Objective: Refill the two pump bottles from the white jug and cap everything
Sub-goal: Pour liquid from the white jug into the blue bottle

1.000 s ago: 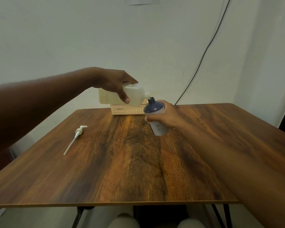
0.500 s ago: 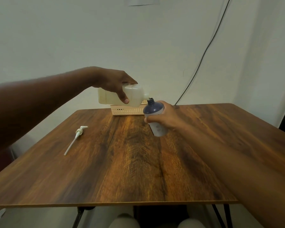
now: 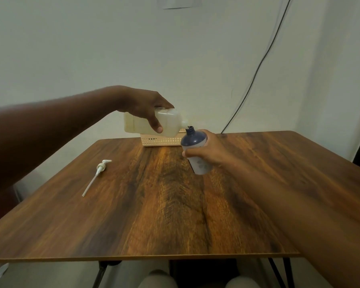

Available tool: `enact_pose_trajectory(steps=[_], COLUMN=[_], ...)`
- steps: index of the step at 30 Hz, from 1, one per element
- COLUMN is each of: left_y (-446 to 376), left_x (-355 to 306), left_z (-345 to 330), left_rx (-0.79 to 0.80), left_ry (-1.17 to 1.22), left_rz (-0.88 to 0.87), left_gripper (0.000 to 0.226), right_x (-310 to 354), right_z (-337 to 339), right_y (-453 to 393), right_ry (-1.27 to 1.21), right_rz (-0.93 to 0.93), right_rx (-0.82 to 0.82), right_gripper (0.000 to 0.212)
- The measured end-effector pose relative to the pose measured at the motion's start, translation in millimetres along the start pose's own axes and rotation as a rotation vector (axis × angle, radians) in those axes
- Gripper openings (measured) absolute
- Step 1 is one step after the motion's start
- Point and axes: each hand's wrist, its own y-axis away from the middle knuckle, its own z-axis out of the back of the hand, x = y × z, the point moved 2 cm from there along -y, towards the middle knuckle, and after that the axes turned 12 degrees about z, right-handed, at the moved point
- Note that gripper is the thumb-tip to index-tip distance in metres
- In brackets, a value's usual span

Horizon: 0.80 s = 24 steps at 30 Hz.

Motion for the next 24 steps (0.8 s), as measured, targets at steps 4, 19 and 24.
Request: enact_pose_trajectory(steps=[4,19,24], left_y=[-0.1,2.5,0.8], left_x=[-0.6,-3.3,-2.0], left_z=[0.8,1.0,-0.3], left_rx=[-0.004,0.014,0.017], left_ry=[-0.017,-0.04,-0.038], left_rz=[0.004,0.01,0.009], left_gripper=[0.064,0.065,0.064], right_x=[-0.4,-1.5,-1.3], right_z=[-0.1,-2.3,-4.3], right_y=[0.9,5.1,5.6], right_ry=[0.001,-0.022,-0.021], right_rz=[-0.004,-0.021,-0.019], right_rx=[0.007,0.021,0.023], right_gripper=[0.07,0.068,0.067])
